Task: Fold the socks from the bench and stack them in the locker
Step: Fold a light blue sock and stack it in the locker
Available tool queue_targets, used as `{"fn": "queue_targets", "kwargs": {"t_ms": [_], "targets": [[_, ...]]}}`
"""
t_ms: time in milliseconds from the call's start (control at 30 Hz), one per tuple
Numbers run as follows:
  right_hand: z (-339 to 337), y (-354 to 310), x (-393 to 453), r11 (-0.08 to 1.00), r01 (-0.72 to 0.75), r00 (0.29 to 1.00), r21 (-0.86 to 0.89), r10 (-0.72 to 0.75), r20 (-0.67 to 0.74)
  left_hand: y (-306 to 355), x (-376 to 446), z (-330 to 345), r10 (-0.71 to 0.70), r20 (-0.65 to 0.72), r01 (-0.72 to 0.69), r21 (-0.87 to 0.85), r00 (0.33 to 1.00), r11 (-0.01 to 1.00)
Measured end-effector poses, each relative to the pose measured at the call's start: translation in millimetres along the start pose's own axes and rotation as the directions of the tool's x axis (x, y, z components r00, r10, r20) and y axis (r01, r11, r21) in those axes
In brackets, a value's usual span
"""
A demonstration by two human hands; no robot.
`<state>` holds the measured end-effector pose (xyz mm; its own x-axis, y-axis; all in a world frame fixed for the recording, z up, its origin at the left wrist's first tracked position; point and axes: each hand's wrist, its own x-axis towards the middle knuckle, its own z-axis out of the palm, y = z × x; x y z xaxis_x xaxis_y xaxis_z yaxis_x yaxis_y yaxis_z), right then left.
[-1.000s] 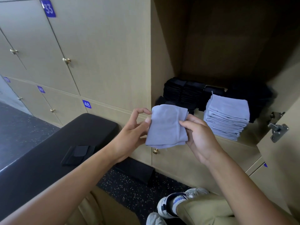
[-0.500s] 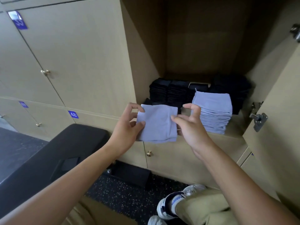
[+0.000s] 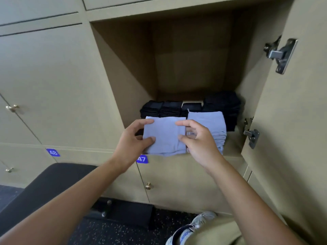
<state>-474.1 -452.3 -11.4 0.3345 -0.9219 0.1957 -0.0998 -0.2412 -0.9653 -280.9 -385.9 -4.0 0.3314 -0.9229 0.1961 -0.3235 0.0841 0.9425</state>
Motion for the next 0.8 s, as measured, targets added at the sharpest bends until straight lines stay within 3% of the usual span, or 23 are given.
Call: {"fn": "queue_targets", "kwargs": {"t_ms": [233, 400, 567, 800], "targets": [[-33.2, 7.2, 25.5, 0.995, 0.067, 0.978, -0.079, -0.081, -0.193, 29.7, 50.0, 21.6, -0.037, 0.251, 0.011, 0.104, 0.967, 0.995], [-56.5, 8.2, 41.4, 0.988, 0.079, 0.938, -0.131, -0.118, -0.326, 43.8, 87.4, 48.5, -0.052, 0.348, 0.016, 0.106, 0.936, 0.994], [-76.3, 17.0, 55.4, 0.981, 0.049, 0.92, -0.187, -0.117, -0.373, 44.9, 111.4, 79.4, -0.07, 0.352, 0.015, 0.157, 0.933, 0.987], [-82.6, 46.0, 66.7, 0.868, -0.05, 0.94, -0.494, -0.127, -0.318, 28.1, 128.5, 103.2, -0.089, 0.346, -0.035, 0.337, 0.934, 0.941]]}}
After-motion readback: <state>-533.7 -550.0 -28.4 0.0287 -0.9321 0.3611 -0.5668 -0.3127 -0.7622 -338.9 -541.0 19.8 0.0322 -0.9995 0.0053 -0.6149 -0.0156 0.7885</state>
